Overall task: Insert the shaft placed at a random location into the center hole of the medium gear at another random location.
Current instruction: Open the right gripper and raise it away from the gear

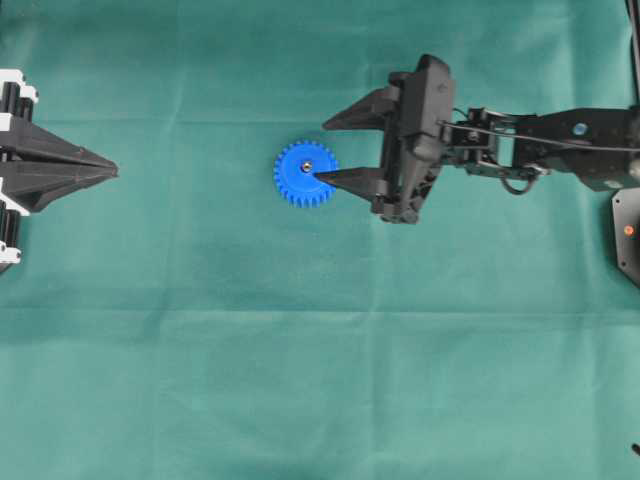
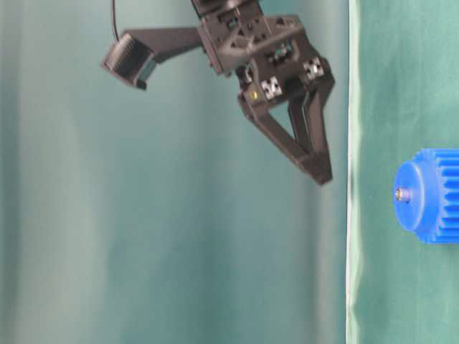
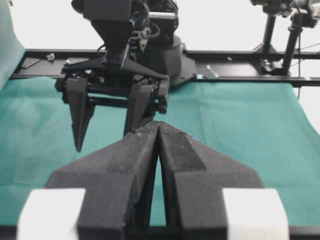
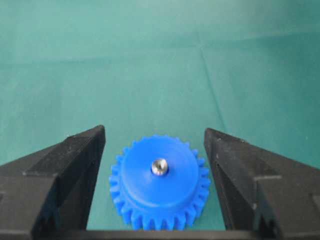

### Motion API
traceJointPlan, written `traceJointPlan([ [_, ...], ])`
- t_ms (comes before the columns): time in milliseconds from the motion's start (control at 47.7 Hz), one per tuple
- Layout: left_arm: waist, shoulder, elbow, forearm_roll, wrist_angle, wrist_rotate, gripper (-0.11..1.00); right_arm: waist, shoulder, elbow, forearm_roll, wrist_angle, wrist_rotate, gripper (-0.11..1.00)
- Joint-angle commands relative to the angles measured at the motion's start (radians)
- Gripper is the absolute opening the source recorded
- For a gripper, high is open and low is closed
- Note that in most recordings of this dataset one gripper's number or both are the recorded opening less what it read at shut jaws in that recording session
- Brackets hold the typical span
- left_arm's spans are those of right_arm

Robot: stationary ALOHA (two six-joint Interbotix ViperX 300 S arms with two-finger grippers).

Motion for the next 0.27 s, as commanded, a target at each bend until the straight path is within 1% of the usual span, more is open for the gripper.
traceJointPlan([
  [0, -0.002, 0.005, -0.020, 0.003, -0.005, -0.002, 0.00, 0.003, -0.057, 0.015, 0.003, -0.005, -0.008, 0.79],
  [252, -0.002, 0.005, -0.018, 0.003, -0.005, -0.002, 0.00, 0.003, -0.153, 0.104, 0.005, -0.006, -0.006, 0.79],
])
